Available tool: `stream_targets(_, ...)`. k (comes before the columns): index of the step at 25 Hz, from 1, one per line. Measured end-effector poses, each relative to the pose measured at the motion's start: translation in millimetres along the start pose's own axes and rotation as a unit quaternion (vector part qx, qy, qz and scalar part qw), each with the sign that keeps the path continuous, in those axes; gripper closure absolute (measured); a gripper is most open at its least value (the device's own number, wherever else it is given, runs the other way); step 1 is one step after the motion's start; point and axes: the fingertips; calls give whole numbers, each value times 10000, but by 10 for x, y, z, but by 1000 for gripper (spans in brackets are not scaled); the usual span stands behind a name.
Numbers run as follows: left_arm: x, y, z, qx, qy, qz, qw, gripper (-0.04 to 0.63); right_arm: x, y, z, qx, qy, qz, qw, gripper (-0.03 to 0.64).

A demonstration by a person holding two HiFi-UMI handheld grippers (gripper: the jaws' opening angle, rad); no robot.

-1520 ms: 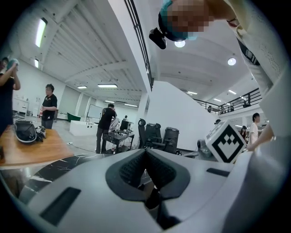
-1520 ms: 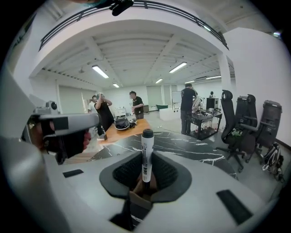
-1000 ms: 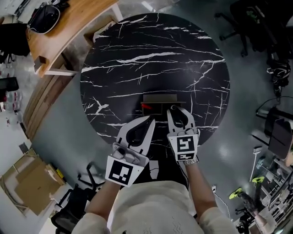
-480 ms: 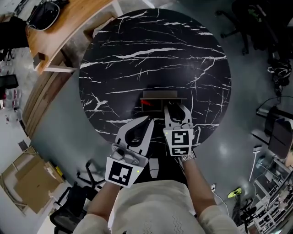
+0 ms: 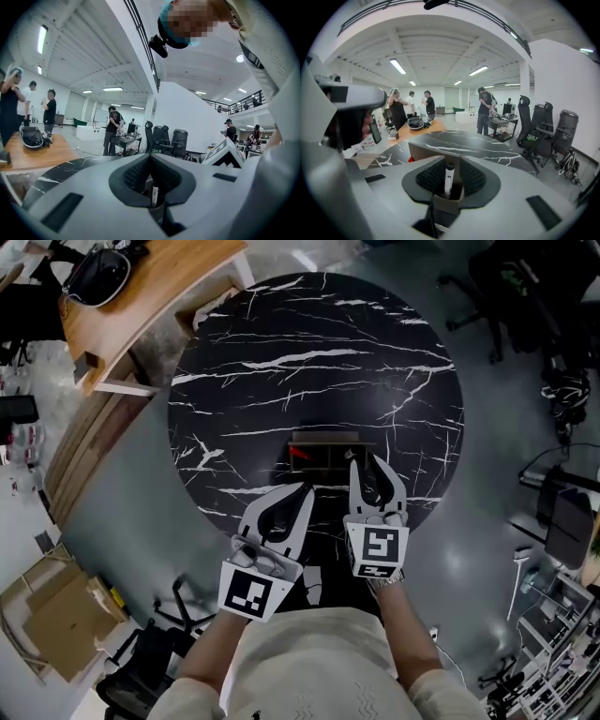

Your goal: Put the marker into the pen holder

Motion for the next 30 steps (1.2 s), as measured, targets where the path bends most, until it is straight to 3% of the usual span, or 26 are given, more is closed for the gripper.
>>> stream_targets(7,-138,-70,355,27,-273,-27,9996,586,-657,156,533,461,-518,404,9968,541)
stream_targets(11,-223,-170,575,173,-483,-120,9986,586,-946,317,786,365,-735,727,9940,600)
stream_targets(16,-379,-240,796,263,-620,-85,9977,586,-1234,581,974,414,-858,1230,9878,600)
stream_targets(24,-556,-240,1110,446,-958,154,9943,586,-1488,764,1256,-73,-1122,1367,9842,601)
stream_targets(30,-622,-219,1171,589,-1053,260,9924,586,-1493,783,1294,-122,-1114,1412,9836,601)
Point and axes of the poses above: the fingertips, and each gripper's own axes: x forward along the fingers, y to its left, z out of its top, and after that the axes turned 13 degrees about x, right-handed
